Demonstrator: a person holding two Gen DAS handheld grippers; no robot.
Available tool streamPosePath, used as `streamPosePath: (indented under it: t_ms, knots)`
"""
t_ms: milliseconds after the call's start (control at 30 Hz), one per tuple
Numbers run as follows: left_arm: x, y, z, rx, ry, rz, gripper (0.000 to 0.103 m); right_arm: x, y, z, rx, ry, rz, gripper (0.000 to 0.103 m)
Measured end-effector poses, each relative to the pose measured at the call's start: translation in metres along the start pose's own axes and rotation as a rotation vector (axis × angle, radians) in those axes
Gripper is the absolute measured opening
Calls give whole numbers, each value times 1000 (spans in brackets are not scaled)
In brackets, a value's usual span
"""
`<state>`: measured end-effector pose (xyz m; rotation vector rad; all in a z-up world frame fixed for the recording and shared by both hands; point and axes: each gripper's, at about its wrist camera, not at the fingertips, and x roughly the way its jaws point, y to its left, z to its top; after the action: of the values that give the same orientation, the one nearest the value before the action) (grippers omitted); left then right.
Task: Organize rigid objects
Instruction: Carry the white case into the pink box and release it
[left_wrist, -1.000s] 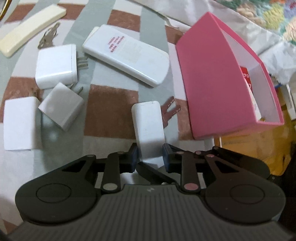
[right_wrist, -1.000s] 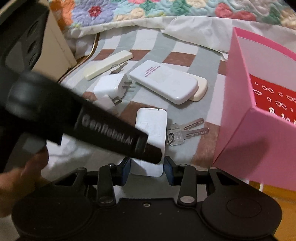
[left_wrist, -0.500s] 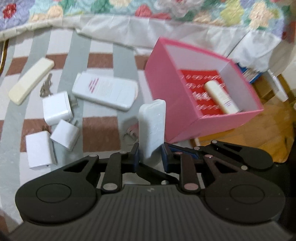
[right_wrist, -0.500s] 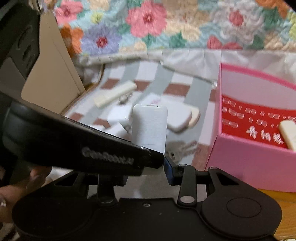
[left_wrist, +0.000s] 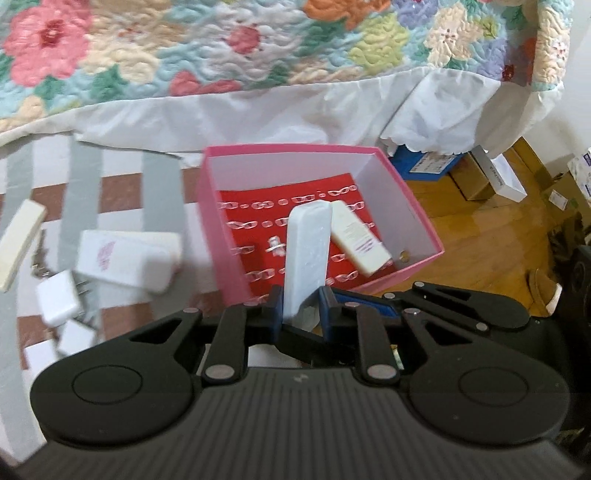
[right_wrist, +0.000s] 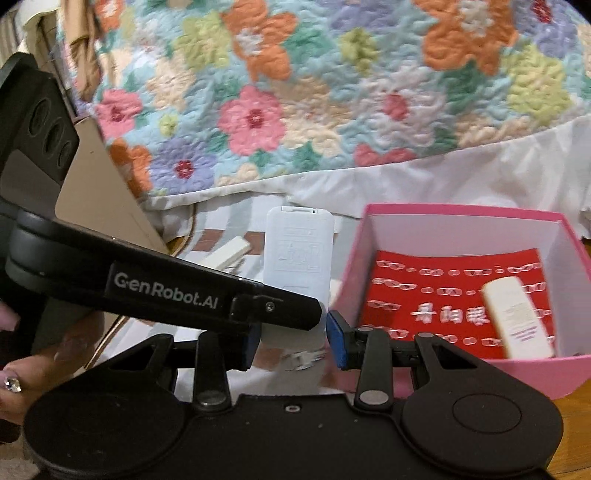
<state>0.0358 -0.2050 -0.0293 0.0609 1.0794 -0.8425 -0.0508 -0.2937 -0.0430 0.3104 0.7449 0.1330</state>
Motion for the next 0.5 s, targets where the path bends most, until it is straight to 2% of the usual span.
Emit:
streamPosePath:
  t_ms: [200,333,500]
  knots:
    - [55,-10,32,-70,81,-58,19,14,-56,13,25,87,-43,44]
    - [89,-15,44,-128,102,-70,19,30,-96,21,75,161,-18,44]
    - [131,-12,53,-235,180,-67,19,54,-138,22,148,270,28,44]
